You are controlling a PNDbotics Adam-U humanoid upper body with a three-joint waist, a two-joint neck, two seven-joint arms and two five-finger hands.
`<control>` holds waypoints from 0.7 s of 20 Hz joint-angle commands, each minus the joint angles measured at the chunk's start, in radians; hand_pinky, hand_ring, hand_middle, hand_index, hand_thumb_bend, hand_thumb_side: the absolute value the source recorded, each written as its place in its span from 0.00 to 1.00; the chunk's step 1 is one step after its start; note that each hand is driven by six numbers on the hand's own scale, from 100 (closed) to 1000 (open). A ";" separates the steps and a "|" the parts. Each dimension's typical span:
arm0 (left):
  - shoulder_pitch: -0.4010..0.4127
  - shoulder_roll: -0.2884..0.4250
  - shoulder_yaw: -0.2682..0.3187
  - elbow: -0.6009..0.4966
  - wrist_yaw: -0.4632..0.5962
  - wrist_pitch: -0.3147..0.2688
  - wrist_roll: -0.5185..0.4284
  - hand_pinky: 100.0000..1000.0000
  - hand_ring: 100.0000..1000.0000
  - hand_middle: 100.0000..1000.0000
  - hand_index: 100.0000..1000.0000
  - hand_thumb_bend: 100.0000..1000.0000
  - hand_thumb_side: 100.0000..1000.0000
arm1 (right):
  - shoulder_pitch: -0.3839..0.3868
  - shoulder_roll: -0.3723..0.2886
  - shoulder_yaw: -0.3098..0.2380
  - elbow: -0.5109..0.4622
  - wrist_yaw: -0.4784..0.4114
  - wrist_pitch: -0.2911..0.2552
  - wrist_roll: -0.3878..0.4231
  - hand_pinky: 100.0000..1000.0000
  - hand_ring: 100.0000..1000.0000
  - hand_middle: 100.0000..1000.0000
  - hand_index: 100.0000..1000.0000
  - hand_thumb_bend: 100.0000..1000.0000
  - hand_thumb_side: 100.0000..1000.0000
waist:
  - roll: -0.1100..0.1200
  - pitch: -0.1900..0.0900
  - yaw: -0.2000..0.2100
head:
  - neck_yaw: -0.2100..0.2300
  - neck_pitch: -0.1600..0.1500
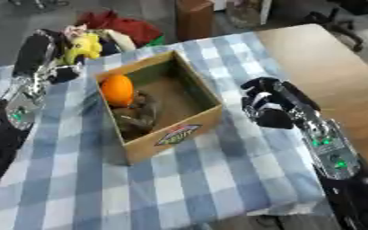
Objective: Pick up objects on the table and place them in the box.
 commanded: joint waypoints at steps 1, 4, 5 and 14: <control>-0.033 0.005 -0.060 -0.072 0.039 -0.062 -0.102 0.61 0.44 0.38 0.47 0.07 0.00 | -0.024 -0.008 -0.002 -0.012 -0.006 -0.003 0.006 0.53 0.76 0.42 0.73 0.00 0.07 | -0.005 -0.018 -0.002 | 0.005 -0.007; -0.035 -0.019 -0.095 -0.065 0.042 -0.116 -0.207 0.64 0.49 0.43 0.51 0.09 0.00 | -0.025 -0.005 -0.002 -0.012 -0.006 -0.003 0.008 0.53 0.76 0.42 0.73 0.00 0.07 | -0.006 -0.017 -0.003 | 0.009 -0.008; -0.033 -0.026 -0.104 -0.056 0.038 -0.137 -0.248 0.66 0.54 0.49 0.57 0.13 0.00 | -0.026 -0.005 -0.001 -0.012 -0.006 -0.003 0.008 0.53 0.76 0.42 0.73 0.00 0.07 | -0.006 -0.017 -0.003 | 0.009 -0.009; -0.019 -0.037 -0.096 -0.082 0.046 -0.192 -0.356 0.75 0.79 0.85 0.85 0.57 0.36 | -0.023 -0.006 -0.004 -0.012 -0.006 -0.002 0.008 0.53 0.76 0.42 0.73 0.00 0.07 | -0.006 -0.016 0.010 | 0.006 -0.012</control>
